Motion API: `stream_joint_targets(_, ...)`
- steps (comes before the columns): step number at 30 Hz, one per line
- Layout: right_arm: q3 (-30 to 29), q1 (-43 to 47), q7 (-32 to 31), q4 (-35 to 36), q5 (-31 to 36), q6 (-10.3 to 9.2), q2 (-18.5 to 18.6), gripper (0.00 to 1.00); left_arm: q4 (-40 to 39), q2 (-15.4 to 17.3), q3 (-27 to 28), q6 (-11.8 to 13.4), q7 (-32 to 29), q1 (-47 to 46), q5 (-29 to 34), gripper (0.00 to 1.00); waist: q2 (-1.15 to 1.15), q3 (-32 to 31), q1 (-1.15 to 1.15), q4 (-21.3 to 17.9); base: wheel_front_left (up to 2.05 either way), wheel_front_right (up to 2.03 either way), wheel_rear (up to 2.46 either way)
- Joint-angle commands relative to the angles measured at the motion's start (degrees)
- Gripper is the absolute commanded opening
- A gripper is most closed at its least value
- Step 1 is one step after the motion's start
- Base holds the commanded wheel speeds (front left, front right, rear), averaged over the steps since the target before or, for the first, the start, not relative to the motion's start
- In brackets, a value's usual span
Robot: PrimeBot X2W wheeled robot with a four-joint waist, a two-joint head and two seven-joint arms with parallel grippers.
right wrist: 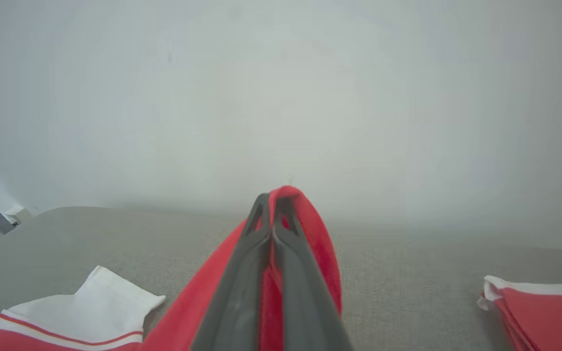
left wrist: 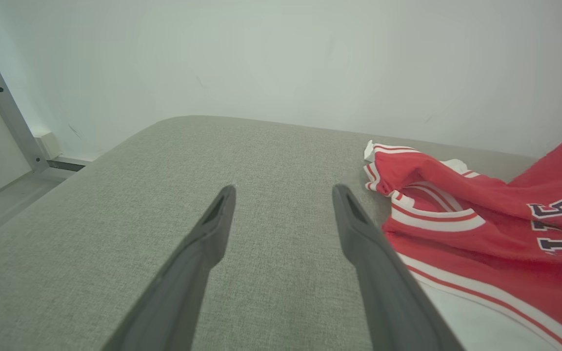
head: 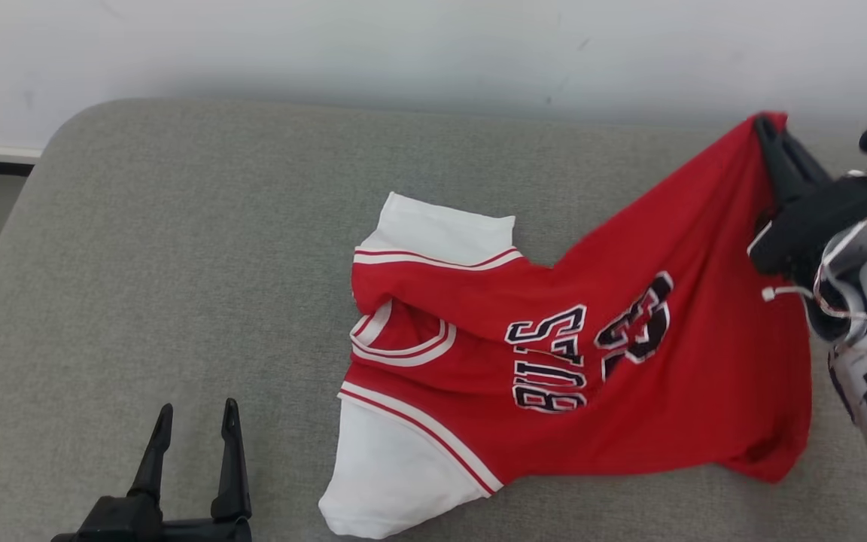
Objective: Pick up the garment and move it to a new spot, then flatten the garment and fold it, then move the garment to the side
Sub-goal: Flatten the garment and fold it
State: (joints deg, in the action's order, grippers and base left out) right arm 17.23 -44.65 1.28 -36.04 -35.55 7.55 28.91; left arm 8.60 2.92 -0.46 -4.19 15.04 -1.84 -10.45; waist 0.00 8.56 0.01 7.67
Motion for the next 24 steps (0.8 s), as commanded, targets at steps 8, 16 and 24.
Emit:
stream_joint_targets(8, -3.73, -10.40, 4.16, -11.24, 5.85, -0.15, -3.32, 0.00, 1.14, -0.06, -1.59, 0.01, 0.19, -2.33, -1.14, 1.00, 0.00, 1.89, -0.01, 3.79, 0.00, 0.00, 0.00)
stream_joint_targets(16, -1.58, -14.43, 5.57, -22.20, 11.97, -0.15, -5.53, 1.00, 1.41, -0.06, -2.38, 0.48, 0.19, -2.74, -1.63, 1.00, 0.00, 2.06, -0.01, 5.04, 0.00, 0.00, 0.00)
stream_joint_targets(24, 1.20, -13.72, 8.63, -24.03, 11.97, -0.15, -5.76, 1.00, 1.32, -0.05, -0.83, 0.38, 0.18, -1.65, -0.95, 1.00, 0.00, 0.62, -0.01, 3.23, 0.00, 0.00, 0.00)
